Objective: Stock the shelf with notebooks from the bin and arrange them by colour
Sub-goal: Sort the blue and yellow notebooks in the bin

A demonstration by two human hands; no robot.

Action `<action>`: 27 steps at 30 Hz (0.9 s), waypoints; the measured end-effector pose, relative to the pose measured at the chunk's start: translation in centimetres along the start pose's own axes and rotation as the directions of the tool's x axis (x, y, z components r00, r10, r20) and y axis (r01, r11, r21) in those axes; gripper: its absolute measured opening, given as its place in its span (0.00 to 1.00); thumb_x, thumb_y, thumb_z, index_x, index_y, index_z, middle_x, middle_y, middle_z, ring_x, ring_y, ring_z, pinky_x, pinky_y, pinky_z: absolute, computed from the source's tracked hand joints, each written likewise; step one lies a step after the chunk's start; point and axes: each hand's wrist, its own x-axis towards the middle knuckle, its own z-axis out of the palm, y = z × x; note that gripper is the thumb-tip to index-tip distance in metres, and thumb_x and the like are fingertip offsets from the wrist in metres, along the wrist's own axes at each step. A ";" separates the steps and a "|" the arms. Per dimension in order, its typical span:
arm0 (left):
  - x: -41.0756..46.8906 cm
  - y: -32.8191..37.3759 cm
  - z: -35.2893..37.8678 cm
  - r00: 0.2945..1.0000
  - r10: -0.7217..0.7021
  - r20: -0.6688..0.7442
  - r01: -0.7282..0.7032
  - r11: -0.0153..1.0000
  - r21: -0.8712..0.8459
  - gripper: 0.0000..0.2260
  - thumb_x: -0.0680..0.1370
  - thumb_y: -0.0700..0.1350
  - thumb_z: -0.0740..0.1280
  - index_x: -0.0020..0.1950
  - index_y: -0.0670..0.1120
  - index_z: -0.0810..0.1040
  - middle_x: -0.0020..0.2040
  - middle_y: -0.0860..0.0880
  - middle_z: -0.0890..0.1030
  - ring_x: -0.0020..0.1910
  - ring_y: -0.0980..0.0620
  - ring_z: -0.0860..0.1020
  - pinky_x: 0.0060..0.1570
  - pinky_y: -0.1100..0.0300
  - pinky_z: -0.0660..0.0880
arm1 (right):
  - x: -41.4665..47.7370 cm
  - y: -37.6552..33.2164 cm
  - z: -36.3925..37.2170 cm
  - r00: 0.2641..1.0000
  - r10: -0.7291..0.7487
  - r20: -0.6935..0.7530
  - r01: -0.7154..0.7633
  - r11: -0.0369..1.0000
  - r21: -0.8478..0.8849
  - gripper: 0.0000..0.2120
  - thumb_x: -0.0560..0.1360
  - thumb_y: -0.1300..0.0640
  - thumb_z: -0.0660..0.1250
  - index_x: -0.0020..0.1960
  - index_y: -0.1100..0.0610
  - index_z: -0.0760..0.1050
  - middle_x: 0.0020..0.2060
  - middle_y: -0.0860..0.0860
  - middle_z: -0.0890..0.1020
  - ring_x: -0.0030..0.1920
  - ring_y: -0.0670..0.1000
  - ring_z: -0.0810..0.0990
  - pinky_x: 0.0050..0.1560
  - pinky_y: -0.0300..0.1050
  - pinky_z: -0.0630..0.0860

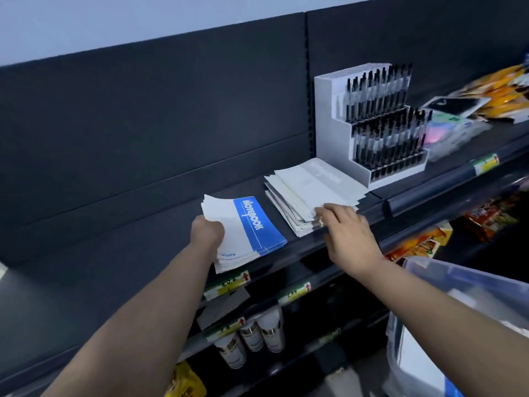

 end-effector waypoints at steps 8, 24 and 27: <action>0.6 0.5 0.8 0.994 0.091 -0.060 -0.053 0.888 0.456 0.21 0.77 0.39 0.61 0.69 0.39 0.64 0.68 0.38 0.70 0.67 0.37 0.67 0.60 0.48 0.70 | 0.2 -1.8 1.4 1.000 0.008 0.023 -0.008 1.000 -0.001 0.32 0.69 0.65 0.65 0.71 0.54 0.65 0.71 0.51 0.67 0.71 0.55 0.66 0.65 0.54 0.66; -13.8 1.7 16.0 0.625 0.701 0.345 -0.777 0.516 0.360 0.22 0.72 0.33 0.63 0.65 0.44 0.74 0.63 0.43 0.74 0.62 0.41 0.68 0.62 0.51 0.68 | -13.2 13.2 -0.4 0.955 0.245 0.169 -0.201 0.949 -0.242 0.30 0.63 0.65 0.71 0.64 0.53 0.74 0.65 0.53 0.75 0.64 0.57 0.74 0.57 0.53 0.73; -17.7 0.6 19.8 0.558 0.675 0.483 -0.829 0.467 0.306 0.21 0.71 0.35 0.64 0.65 0.43 0.74 0.62 0.42 0.74 0.62 0.40 0.70 0.63 0.55 0.64 | -17.7 17.4 -1.3 0.875 0.400 0.274 -0.310 0.896 -0.318 0.30 0.71 0.62 0.64 0.72 0.51 0.64 0.73 0.51 0.65 0.72 0.54 0.64 0.67 0.52 0.64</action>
